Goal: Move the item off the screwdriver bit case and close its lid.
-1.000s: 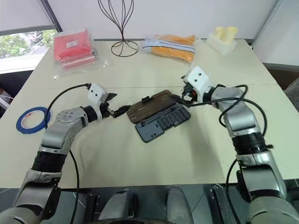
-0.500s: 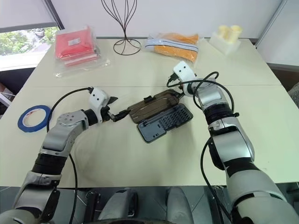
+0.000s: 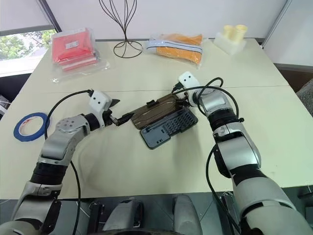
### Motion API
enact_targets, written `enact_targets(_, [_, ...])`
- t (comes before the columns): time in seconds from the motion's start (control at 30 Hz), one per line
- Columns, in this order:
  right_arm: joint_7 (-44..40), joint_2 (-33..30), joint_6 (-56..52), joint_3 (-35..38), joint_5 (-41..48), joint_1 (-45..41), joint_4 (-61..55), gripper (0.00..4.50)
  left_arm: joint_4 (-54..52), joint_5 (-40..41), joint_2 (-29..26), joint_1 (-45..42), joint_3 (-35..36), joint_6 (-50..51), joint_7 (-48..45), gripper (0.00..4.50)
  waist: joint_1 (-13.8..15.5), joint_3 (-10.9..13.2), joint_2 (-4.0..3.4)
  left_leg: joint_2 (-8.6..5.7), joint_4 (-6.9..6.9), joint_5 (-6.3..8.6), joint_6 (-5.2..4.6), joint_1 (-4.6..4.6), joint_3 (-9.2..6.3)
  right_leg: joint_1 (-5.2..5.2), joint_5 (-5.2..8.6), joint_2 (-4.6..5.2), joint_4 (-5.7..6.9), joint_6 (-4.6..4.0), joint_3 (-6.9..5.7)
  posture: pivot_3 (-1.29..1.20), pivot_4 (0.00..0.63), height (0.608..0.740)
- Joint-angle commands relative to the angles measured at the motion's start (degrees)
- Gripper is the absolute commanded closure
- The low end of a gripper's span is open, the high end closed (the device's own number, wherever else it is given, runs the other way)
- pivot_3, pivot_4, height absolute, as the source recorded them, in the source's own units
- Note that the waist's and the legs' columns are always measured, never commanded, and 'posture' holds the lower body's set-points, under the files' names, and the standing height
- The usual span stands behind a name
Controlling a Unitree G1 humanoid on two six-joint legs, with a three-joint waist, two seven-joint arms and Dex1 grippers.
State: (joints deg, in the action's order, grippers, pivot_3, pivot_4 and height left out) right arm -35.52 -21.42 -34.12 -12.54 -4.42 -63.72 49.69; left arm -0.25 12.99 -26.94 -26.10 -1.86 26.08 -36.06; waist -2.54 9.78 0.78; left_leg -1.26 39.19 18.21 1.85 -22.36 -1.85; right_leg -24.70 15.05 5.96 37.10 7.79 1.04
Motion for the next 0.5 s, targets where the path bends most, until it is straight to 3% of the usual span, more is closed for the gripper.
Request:
enact_targets(0.03, [-0.1,-0.2,-1.6,-0.2,-1.1,1.3,-1.3,3.51,-1.6,-0.2,-0.5,-1.0,0.9,-0.3,0.2,0.0,0.0,0.0,0.0,0.0,0.01,0.0,0.0,0.0,0.0,0.02,0.0,0.0,0.0,0.0,0.0,0.0,0.15,0.74])
enact_targets(0.1, [-0.4,-0.1,-2.4,-0.4,-1.2,1.7,-2.1,4.47,-1.3,-0.2,-0.6,-1.3,1.1,-0.4,0.2,0.0,0.1,0.0,0.0,-0.01,0.02,0.0,0.0,0.0,-0.01,0.02,0.0,0.0,0.0,0.0,0.0,0.0,0.15,0.74])
enact_targets(0.3, [-1.6,-0.5,-5.1,-1.1,-1.4,3.2,-5.6,4.47,-0.6,-0.4,-1.1,-2.2,1.7,-0.8,0.3,0.0,0.0,0.0,0.0,-0.01,0.02,-0.01,0.01,0.0,-0.03,0.03,0.0,0.0,0.0,0.0,-0.01,0.0,0.15,0.74])
enact_targets(0.47, [0.3,-0.7,-13.8,1.0,-0.5,4.7,-11.5,4.47,-0.4,-0.5,-1.2,-2.6,1.9,-0.9,0.6,0.0,0.1,0.0,0.0,-0.01,0.02,-0.01,0.01,0.0,-0.04,0.03,0.0,0.0,0.01,0.0,-0.01,0.0,0.15,0.74])
enact_targets(0.5, [3.5,-0.3,-20.2,4.6,0.3,4.9,-14.9,4.47,-0.7,-0.5,-1.1,-2.6,2.0,-0.7,0.8,0.0,0.1,0.0,0.0,-0.01,0.02,-0.01,0.01,0.0,-0.04,0.03,0.0,0.0,0.01,0.0,-0.01,0.0,0.15,0.74])
